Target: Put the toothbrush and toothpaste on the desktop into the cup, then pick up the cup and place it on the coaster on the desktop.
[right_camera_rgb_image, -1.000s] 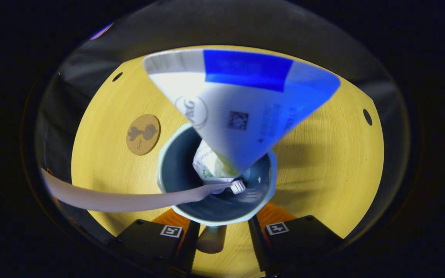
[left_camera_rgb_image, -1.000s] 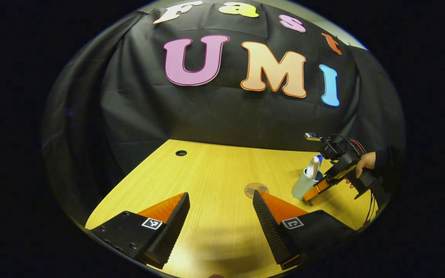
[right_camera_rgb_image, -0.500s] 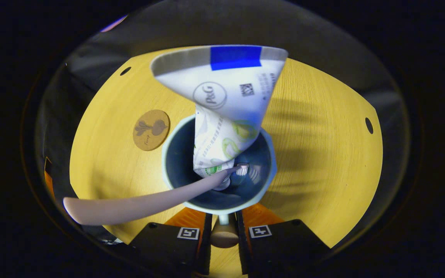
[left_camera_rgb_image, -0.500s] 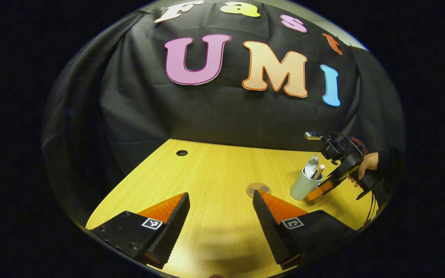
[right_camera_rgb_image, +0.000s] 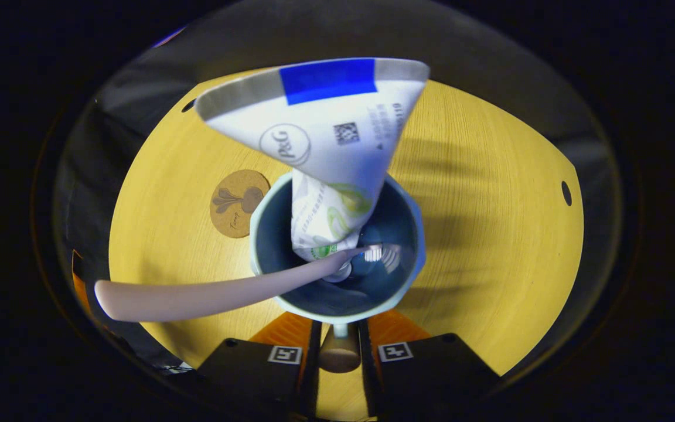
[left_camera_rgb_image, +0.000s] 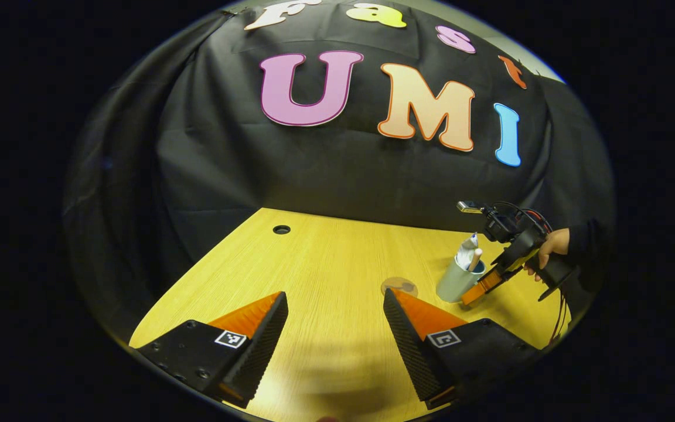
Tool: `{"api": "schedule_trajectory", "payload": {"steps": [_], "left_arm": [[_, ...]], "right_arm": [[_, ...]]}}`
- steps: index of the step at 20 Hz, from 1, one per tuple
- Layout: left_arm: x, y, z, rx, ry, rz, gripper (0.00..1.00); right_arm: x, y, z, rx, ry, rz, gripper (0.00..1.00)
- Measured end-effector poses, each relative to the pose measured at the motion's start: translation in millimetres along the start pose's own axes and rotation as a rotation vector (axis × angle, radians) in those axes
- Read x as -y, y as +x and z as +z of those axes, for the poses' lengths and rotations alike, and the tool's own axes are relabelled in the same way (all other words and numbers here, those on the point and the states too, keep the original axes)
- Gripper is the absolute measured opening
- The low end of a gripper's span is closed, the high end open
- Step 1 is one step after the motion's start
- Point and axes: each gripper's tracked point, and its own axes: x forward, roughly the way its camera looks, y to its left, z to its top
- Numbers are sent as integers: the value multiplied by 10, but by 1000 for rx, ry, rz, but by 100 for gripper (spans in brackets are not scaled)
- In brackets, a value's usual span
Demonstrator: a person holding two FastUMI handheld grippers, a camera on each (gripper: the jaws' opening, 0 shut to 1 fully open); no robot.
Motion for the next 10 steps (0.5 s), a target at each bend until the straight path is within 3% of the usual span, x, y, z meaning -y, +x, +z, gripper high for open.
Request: {"api": "schedule_trajectory", "payload": {"steps": [3,5,10], "left_arm": [[-90,-45,-14,1,3,15,95],[-157,-65,-26,-1,2,26,95],[-239,-82,-51,-7,-4,37,95]], "right_arm": [[42,113,-37,-30,-31,-30,33],[34,124,-16,-7,-56,-41,29],[-98,39,122,62,-40,-9,33]]}}
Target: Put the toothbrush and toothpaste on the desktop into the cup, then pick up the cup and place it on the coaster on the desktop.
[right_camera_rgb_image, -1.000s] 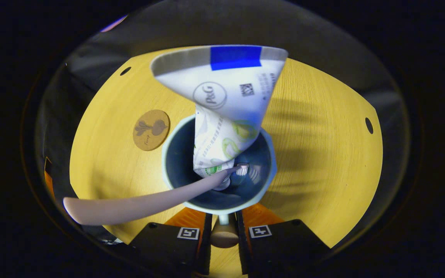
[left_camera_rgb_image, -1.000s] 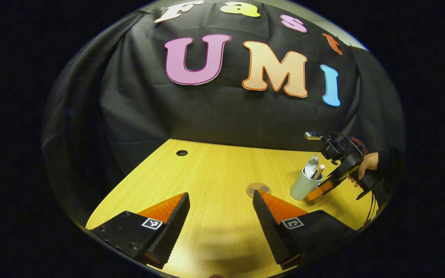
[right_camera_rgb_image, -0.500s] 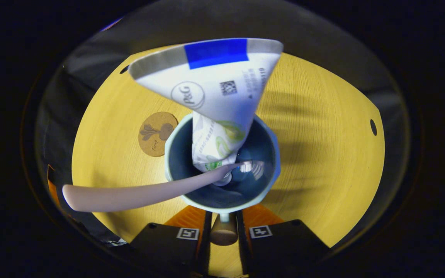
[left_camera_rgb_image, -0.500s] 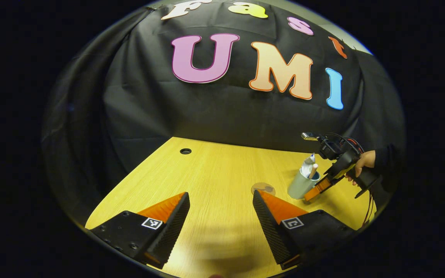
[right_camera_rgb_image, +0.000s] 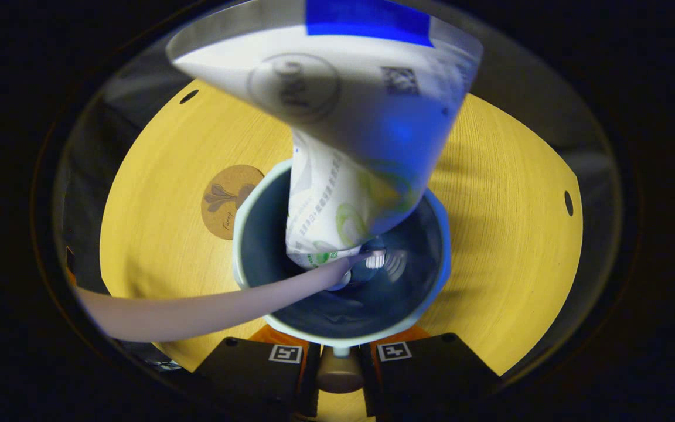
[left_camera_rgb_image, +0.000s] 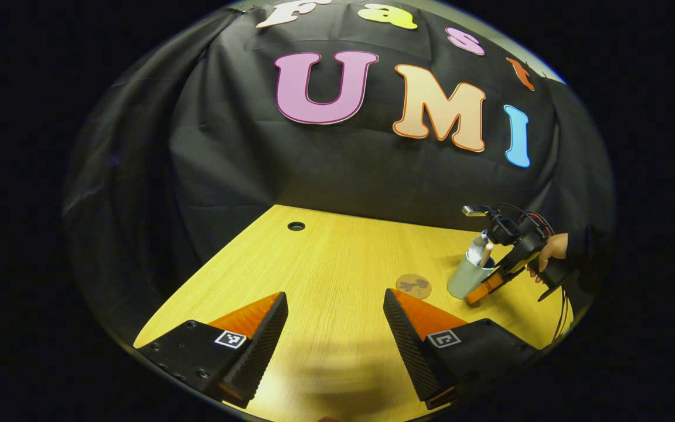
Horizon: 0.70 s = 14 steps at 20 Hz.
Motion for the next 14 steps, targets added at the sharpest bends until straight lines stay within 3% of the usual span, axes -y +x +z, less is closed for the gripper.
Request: {"api": "schedule_trajectory", "payload": {"steps": [4,6,7,9,12,14], "left_arm": [[-16,5,-12,-6,5,-6,95],[-35,-7,-14,-8,4,-7,95],[-50,-9,-19,-9,4,-8,95],[-100,-3,-32,-12,3,-5,95],[-191,-9,-29,-15,-3,1,95],[-251,-15,-35,-16,-6,6,95]], "right_arm": [[-260,-49,103,39,5,49,29],[-369,-47,150,50,-12,49,32],[-443,-61,177,54,-18,58,28],[-588,-85,251,60,-30,72,32],[-733,-143,374,66,-63,58,28],[-826,-217,422,56,-79,45,32]]}}
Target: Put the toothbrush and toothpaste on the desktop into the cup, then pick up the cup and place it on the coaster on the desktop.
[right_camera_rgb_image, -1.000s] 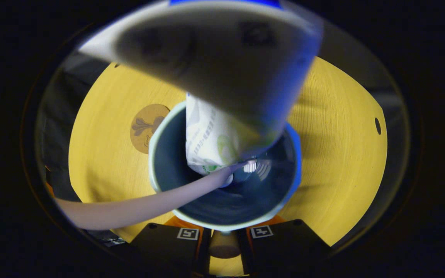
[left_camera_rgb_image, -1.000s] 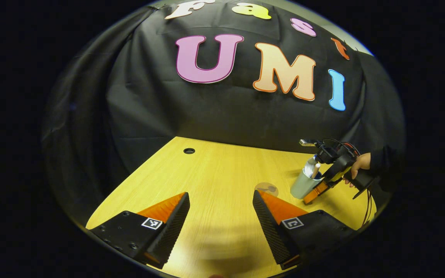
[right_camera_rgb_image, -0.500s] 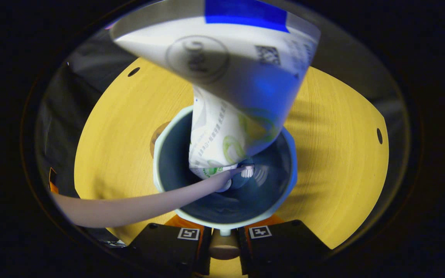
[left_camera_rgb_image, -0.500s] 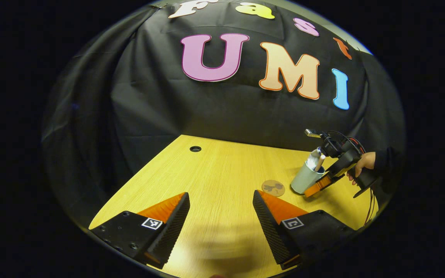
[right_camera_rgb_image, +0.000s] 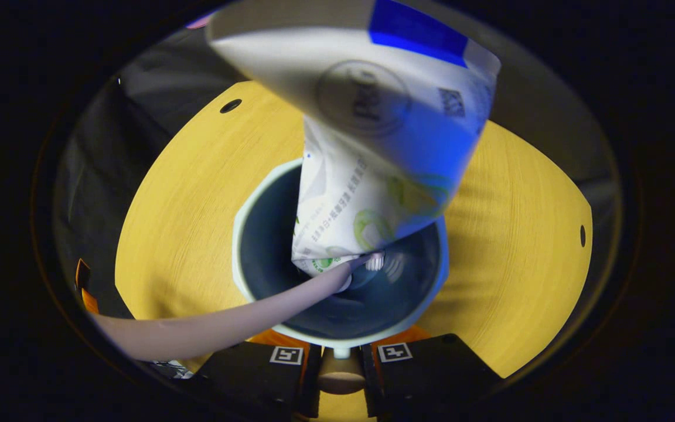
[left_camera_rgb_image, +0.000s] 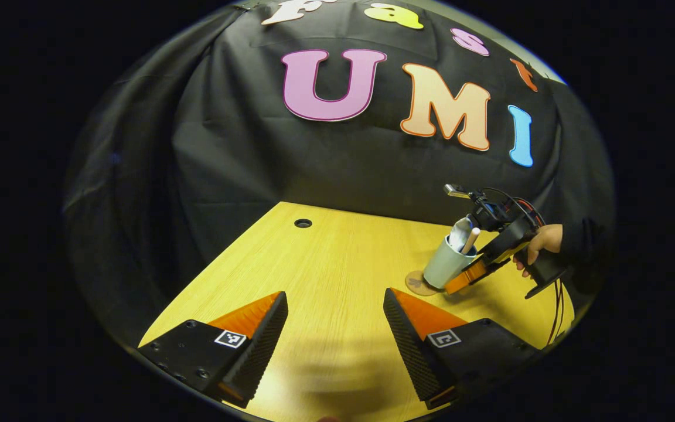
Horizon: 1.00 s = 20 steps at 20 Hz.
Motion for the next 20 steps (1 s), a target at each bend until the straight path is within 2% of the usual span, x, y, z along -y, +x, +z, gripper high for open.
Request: {"api": "schedule_trajectory", "payload": {"steps": [2,5,7,11,12,13,16,20], "left_arm": [[-63,-5,-3,-1,-3,6,95],[-128,-11,-12,-1,-13,8,95],[-164,10,-38,-7,-21,8,95],[-168,38,-15,-2,-25,-6,95],[-142,43,3,1,-26,-15,95],[-98,60,17,4,-28,-28,95],[112,100,110,22,-7,-66,95],[529,82,219,47,19,-95,95]], "right_arm": [[-82,-5,8,-10,-12,0,28],[-15,59,-40,-27,-34,-17,28],[18,29,-32,-32,-37,-33,32],[-2,-59,-38,-36,-40,-18,34],[-16,-147,-40,-20,-40,-14,31],[-30,-247,-34,4,-44,-15,45],[20,-562,-121,100,-79,-25,99],[156,-915,-358,216,-50,16,100]]}}
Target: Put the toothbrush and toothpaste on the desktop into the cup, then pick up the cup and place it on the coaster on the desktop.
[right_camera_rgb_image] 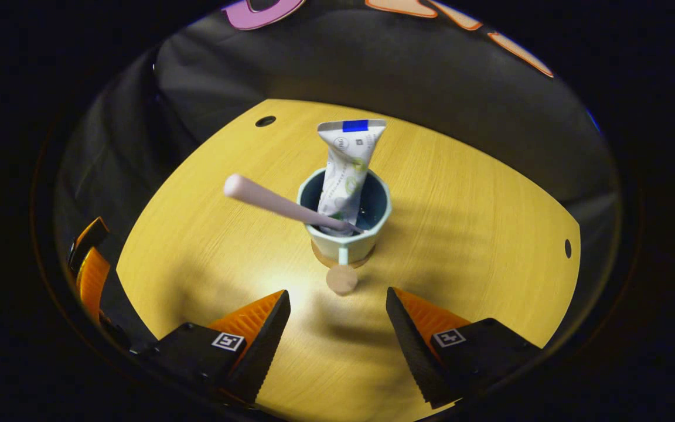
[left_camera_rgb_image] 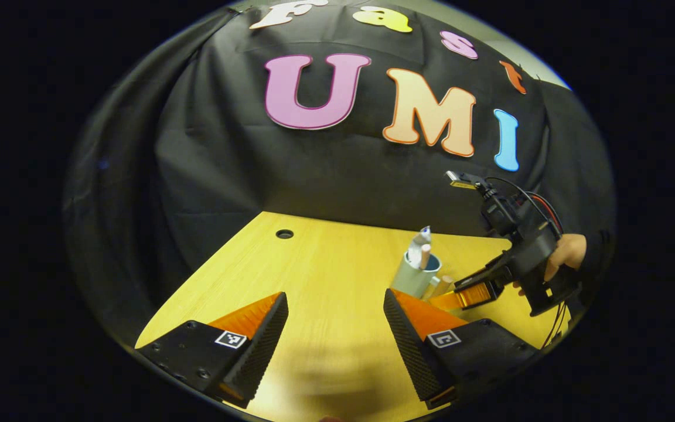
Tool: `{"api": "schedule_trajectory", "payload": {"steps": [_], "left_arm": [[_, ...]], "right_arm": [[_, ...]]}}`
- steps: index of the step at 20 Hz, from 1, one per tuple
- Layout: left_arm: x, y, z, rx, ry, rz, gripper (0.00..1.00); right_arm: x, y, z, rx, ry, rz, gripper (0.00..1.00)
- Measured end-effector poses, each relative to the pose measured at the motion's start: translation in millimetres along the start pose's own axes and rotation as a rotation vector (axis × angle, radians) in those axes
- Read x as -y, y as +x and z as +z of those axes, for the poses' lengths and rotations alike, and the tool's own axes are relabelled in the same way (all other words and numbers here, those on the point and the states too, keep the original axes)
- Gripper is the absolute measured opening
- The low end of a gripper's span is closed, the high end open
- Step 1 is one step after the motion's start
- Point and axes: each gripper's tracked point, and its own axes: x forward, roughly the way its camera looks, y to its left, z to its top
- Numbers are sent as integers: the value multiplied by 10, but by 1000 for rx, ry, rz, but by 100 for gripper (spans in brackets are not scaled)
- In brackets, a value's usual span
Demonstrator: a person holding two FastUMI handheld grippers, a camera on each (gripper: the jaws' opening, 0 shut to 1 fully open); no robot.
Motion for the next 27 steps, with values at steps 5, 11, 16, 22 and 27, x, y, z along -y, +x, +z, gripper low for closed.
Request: {"api": "schedule_trajectory", "payload": {"steps": [5,11,16,22,27], "left_arm": [[640,-19,95,7,6,-34,95],[1345,-89,416,73,49,-91,95],[1767,-177,628,129,64,-128,95],[1906,-390,912,233,24,-99,94],[1848,-485,1102,283,31,-93,94]], "right_arm": [[338,-596,-146,141,57,10,100],[836,-1601,-9,441,111,-40,99],[1112,-2438,66,738,156,-112,99],[1270,-3042,94,932,244,-151,99],[1312,-3200,151,972,252,-177,99]]}}
